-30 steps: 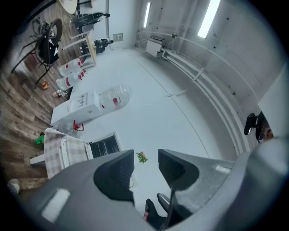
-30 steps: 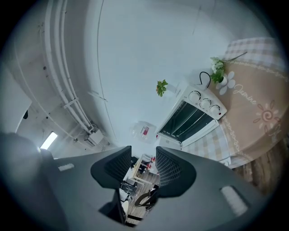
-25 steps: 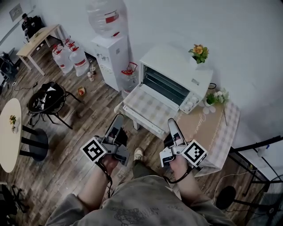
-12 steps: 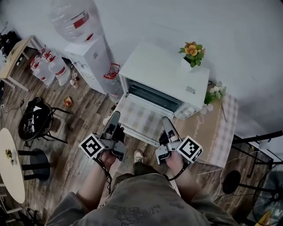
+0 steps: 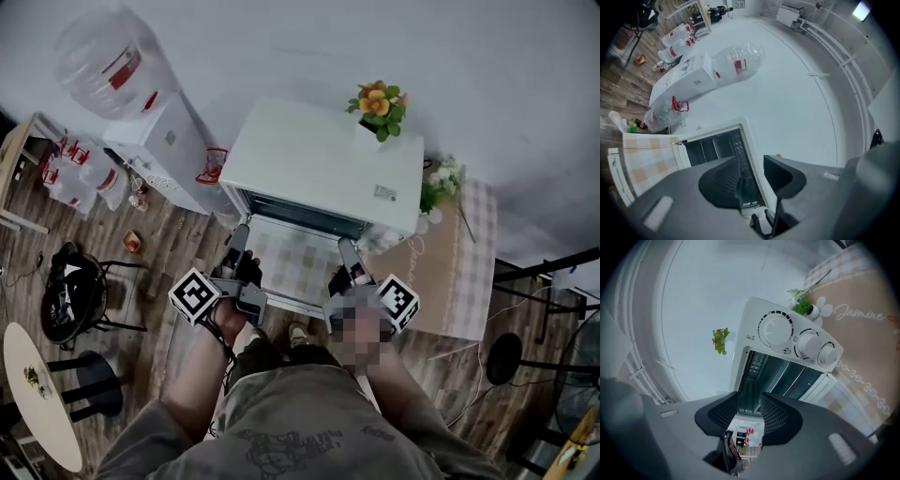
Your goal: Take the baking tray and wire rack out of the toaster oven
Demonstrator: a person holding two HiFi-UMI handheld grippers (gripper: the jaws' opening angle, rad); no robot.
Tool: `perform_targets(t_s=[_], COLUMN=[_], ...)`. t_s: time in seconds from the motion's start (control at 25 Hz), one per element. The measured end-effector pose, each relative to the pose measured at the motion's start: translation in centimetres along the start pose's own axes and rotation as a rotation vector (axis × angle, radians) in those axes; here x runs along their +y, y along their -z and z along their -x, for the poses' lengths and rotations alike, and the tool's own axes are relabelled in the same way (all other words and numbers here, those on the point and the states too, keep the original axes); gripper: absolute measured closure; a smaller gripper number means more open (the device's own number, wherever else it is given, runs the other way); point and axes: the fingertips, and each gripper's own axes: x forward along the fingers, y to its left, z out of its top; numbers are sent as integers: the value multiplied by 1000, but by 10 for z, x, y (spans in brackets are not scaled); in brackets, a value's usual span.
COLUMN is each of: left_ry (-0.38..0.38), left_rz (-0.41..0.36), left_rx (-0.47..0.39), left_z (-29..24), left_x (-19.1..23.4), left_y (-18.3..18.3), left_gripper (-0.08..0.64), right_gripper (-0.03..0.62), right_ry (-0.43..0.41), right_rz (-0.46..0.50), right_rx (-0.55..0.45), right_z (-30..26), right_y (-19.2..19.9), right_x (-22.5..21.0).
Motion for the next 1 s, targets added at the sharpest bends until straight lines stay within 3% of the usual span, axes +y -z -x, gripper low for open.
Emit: perform_targets(t_s=[0.8,1.0], left_ry=[-53,-26], left_rz=[25,67], left_rx=[244,248], left_z=[-72,-85], left_x=[85,97], left_y=[8,9], left_gripper=[399,399], right_gripper=[431,431], right_ry=[75,89], right_rz=[-115,-97], right_rx=[-331,-389], right_z=[-33,-42], right_y=[-23,-23], right_x=[-57,-67])
